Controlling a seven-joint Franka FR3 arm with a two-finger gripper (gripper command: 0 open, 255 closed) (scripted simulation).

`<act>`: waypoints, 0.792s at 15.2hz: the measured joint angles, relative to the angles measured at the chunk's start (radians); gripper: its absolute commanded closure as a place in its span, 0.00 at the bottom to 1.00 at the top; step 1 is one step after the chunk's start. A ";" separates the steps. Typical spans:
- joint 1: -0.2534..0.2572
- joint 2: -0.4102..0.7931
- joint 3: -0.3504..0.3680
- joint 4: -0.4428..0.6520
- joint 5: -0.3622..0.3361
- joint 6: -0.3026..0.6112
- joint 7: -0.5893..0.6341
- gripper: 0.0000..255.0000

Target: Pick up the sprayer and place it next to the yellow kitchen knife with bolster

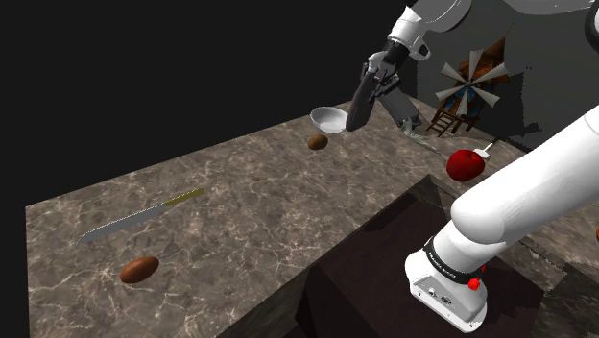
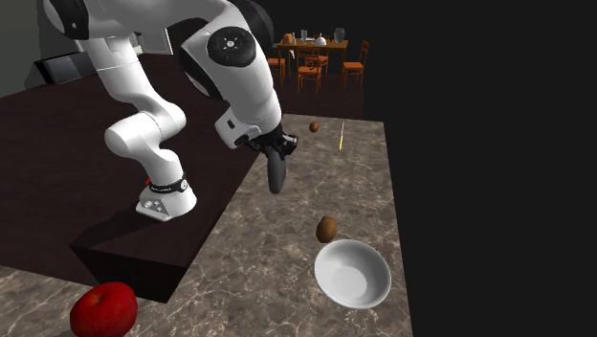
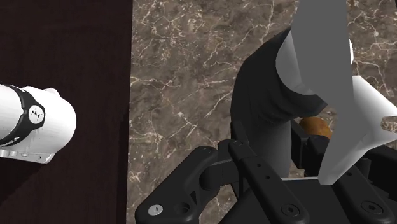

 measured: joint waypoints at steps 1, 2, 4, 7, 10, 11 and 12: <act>0.000 -0.004 0.000 0.012 -0.001 -0.014 0.007 1.00; -0.001 -0.009 0.000 0.021 -0.003 -0.027 0.013 1.00; -0.001 -0.013 -0.002 0.042 -0.005 -0.050 0.023 1.00; -0.002 -0.018 -0.003 0.076 -0.007 -0.086 0.039 1.00; -0.001 -0.013 -0.003 0.118 -0.006 -0.119 0.055 1.00; -0.001 -0.021 -0.004 0.124 -0.007 -0.131 0.061 1.00; -0.001 -0.017 -0.004 0.141 -0.006 -0.143 0.067 1.00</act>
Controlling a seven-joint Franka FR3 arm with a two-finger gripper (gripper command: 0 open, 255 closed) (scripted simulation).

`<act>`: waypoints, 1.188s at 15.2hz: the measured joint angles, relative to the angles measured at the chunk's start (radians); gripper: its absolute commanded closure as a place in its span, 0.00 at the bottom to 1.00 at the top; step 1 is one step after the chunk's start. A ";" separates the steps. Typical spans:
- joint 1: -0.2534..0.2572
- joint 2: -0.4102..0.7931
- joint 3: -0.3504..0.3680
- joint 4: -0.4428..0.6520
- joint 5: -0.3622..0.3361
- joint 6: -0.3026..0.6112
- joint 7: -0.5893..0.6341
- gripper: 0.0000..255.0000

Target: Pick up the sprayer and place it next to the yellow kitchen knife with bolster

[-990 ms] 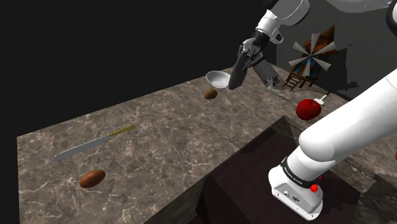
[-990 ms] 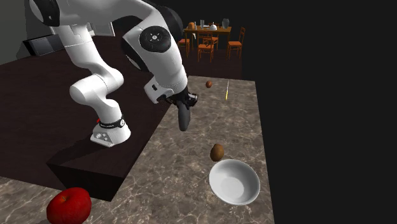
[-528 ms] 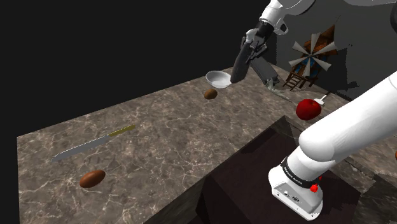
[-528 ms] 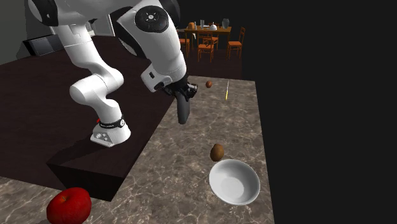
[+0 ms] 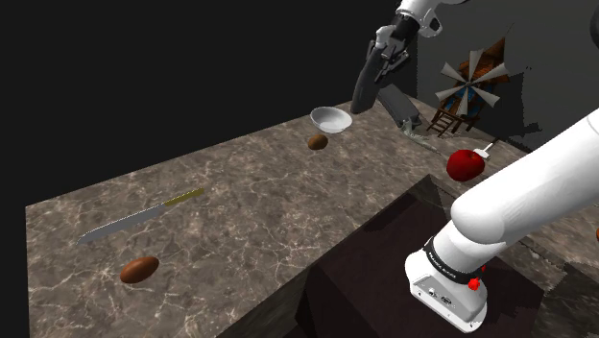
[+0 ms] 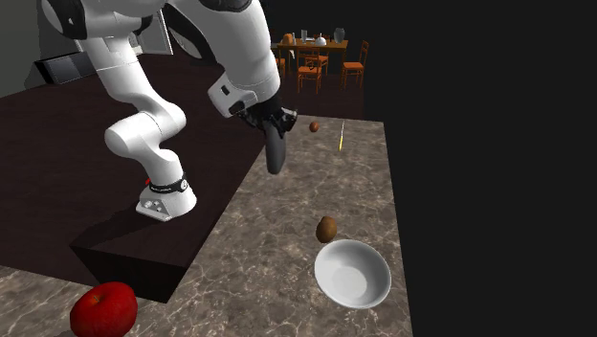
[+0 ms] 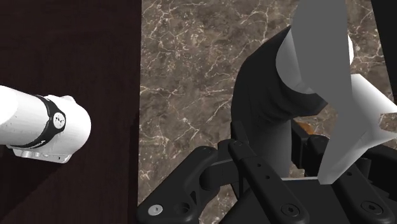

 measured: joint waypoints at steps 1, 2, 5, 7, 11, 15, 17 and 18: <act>-0.001 0.001 -0.002 0.015 0.000 -0.013 0.004 1.00; -0.001 -0.002 -0.003 0.026 -0.001 -0.027 0.009 1.00; 0.000 0.002 -0.003 0.067 0.001 -0.060 0.026 1.00; -0.001 0.006 -0.006 0.097 0.002 -0.084 0.034 1.00; -0.001 0.013 -0.008 0.155 0.006 -0.132 0.054 1.00; 0.029 0.006 0.036 0.119 0.025 -0.074 0.106 1.00; 0.051 -0.001 0.067 0.087 0.038 -0.028 0.139 1.00; 0.059 -0.005 0.080 0.068 0.043 -0.004 0.151 1.00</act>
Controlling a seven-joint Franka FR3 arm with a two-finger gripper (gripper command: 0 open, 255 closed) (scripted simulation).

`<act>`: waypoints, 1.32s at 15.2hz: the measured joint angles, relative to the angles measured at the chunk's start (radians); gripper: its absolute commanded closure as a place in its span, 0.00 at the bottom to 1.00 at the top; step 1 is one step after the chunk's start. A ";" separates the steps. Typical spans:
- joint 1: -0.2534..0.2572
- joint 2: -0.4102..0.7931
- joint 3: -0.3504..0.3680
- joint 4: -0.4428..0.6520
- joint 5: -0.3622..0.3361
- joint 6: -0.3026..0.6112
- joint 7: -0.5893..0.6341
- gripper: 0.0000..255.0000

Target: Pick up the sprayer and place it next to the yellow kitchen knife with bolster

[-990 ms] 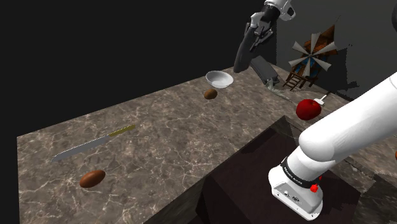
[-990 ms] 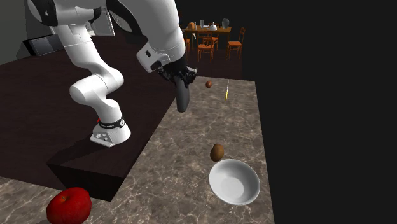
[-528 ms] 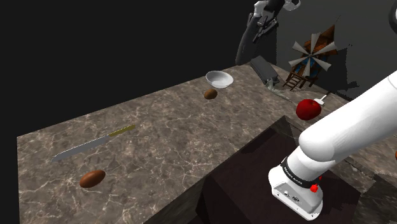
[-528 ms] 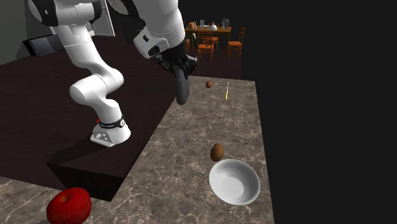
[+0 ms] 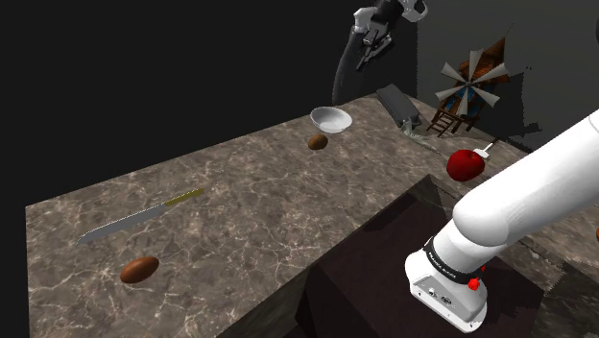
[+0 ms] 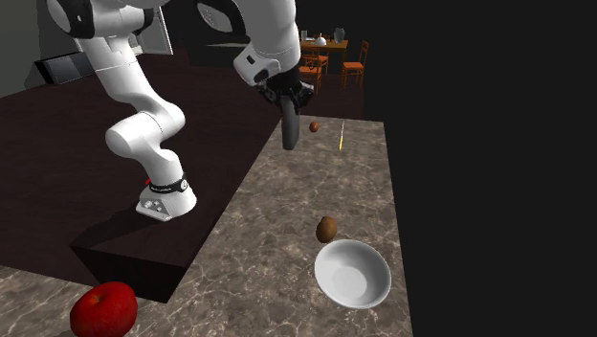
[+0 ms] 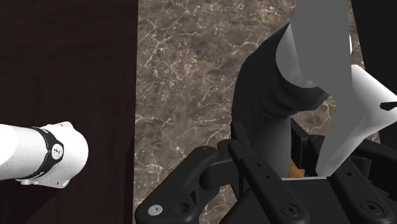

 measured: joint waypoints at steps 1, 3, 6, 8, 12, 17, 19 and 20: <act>0.011 -0.004 0.016 -0.014 0.007 0.021 0.018 1.00; 0.031 0.010 0.045 -0.020 0.021 0.062 0.049 1.00; 0.061 0.032 0.086 -0.039 0.039 0.132 0.088 1.00; 0.083 0.050 0.116 -0.044 0.051 0.176 0.118 1.00; 0.126 0.090 0.170 -0.055 0.070 0.268 0.171 1.00; 0.179 0.178 0.230 -0.016 0.081 0.369 0.241 1.00; 0.200 0.211 0.252 0.003 0.080 0.402 0.269 1.00; 0.214 0.233 0.265 0.015 0.079 0.425 0.288 1.00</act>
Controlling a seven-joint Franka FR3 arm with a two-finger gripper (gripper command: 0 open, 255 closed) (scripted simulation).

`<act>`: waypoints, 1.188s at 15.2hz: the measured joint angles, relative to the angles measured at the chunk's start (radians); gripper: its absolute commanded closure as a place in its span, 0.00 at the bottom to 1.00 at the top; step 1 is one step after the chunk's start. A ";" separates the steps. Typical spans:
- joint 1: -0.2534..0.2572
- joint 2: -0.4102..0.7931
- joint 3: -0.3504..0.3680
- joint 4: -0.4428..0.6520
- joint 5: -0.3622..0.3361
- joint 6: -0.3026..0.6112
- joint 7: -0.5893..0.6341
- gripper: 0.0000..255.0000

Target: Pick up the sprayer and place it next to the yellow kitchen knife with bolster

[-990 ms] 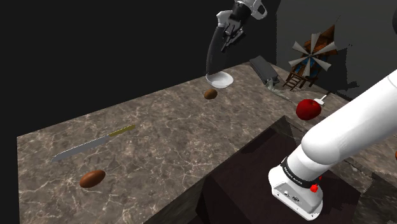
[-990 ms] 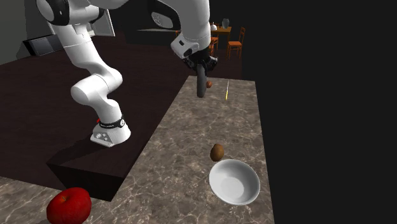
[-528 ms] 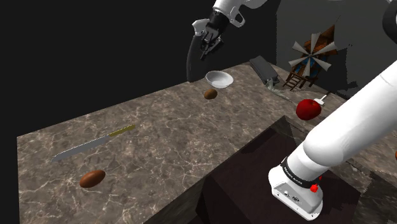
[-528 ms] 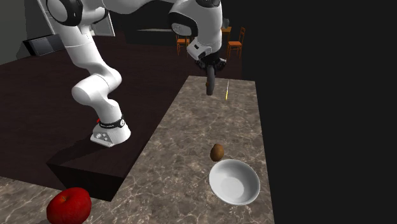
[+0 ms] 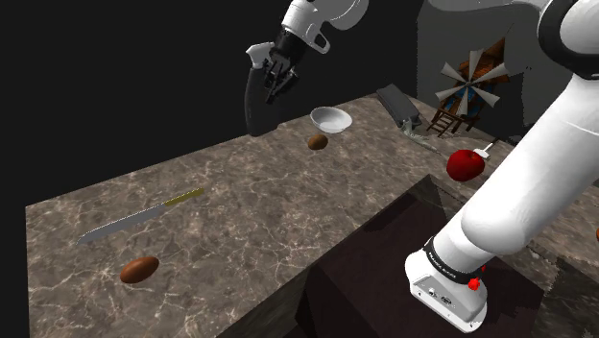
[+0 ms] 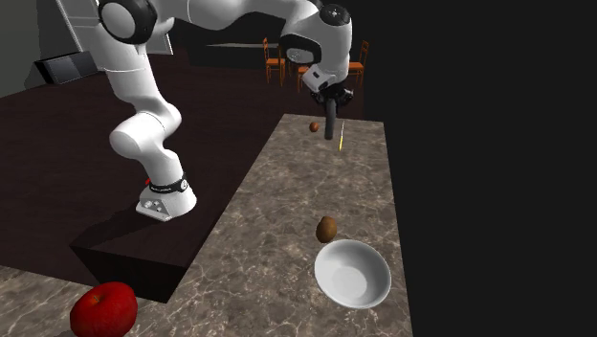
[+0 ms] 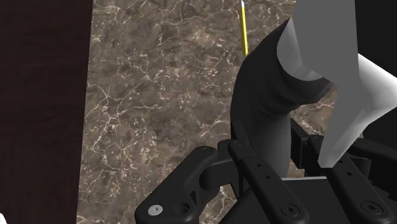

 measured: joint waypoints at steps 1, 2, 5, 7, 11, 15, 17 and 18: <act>0.011 0.030 0.010 0.025 -0.004 0.015 0.016 1.00; 0.023 0.054 0.020 0.041 -0.007 0.035 0.033 1.00; 0.059 0.115 0.046 0.074 -0.017 0.090 0.074 1.00; 0.083 0.173 0.059 0.129 -0.033 0.112 0.109 1.00; 0.140 0.288 0.080 0.236 -0.070 0.158 0.180 1.00; 0.199 0.414 0.088 0.372 -0.114 0.180 0.249 1.00; 0.238 0.493 0.088 0.461 -0.141 0.187 0.289 1.00; 0.252 0.526 0.087 0.499 -0.151 0.188 0.303 1.00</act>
